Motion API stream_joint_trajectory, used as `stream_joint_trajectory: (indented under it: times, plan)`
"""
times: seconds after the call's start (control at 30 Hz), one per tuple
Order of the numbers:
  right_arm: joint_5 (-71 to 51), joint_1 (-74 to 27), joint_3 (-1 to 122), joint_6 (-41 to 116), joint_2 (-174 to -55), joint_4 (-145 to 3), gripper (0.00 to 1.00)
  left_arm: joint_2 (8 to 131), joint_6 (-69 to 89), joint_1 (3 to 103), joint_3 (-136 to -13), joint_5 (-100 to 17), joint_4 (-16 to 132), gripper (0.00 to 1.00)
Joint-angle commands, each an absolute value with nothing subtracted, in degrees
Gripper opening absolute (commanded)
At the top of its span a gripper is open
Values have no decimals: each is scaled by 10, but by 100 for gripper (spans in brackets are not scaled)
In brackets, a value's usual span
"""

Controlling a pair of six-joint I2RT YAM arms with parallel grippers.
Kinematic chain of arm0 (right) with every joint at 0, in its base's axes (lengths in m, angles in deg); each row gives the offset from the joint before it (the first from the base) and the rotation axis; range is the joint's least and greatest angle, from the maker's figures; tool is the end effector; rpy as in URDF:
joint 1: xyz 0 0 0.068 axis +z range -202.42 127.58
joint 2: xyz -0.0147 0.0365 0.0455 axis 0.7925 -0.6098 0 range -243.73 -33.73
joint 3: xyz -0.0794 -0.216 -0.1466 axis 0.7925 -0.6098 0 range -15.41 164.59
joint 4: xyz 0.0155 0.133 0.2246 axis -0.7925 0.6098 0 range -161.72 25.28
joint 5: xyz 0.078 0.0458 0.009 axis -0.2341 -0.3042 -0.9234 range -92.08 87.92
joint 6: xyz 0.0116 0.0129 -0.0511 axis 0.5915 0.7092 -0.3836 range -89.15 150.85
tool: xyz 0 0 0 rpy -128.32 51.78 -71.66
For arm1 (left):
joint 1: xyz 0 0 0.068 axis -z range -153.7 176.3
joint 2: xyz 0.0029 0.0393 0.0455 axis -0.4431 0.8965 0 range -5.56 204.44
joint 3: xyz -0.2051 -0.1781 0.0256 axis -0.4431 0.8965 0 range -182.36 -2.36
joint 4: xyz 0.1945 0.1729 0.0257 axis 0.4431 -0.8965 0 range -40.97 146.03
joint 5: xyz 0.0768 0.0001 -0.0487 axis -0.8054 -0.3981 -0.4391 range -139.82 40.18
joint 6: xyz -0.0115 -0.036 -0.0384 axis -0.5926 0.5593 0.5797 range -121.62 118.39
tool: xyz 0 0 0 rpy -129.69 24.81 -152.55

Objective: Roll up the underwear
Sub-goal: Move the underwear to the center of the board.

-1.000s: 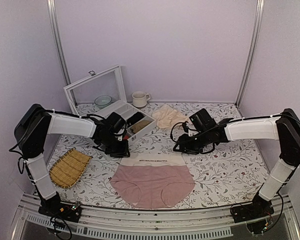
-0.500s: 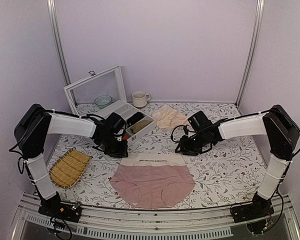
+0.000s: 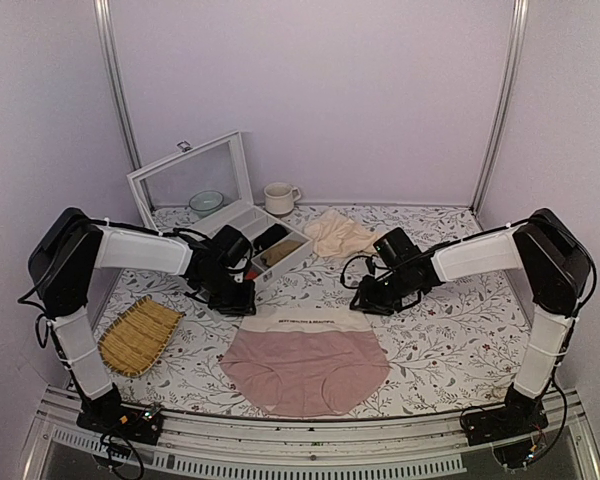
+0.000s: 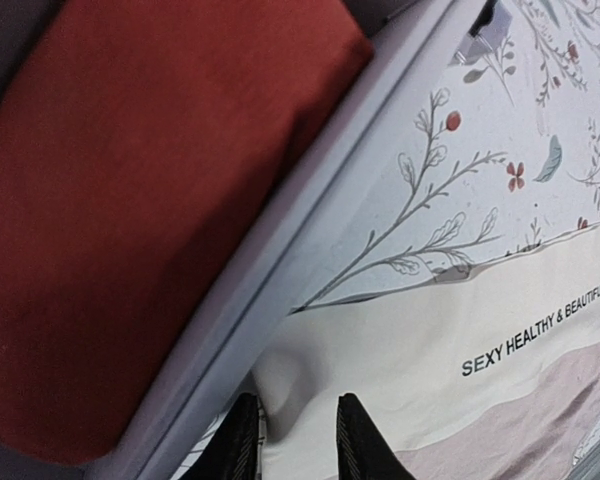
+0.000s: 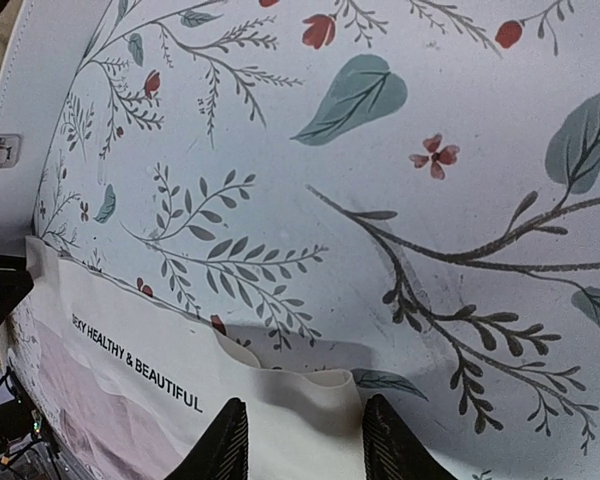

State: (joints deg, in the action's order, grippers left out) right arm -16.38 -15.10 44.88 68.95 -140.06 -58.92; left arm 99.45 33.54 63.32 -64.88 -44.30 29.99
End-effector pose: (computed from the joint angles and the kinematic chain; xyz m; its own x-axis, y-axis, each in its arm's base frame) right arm 0.2838 0.2275 0.1394 -0.9607 0.0195 -0.2769 -0.1225 0.8655 0.4857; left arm 0.2772 -0.2133 0.1455 -0.9687 0.0127 -0.2477 0.0851 0.9551 -0.2839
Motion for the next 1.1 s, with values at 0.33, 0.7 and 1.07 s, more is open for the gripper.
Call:
stream_joint_trajectory:
  times: [0.33,0.7,1.07]
  plan:
    - [-151,-160,440,695,-1449,-600,5,986,332,633,-661,-439,290,17]
    - [-93,-187,446,666,-1398,-554,0,1012,336,647,-716,-419,284,0]
    - [-43,-251,498,574,-1396,-489,0,1096,341,684,-824,-404,270,0]
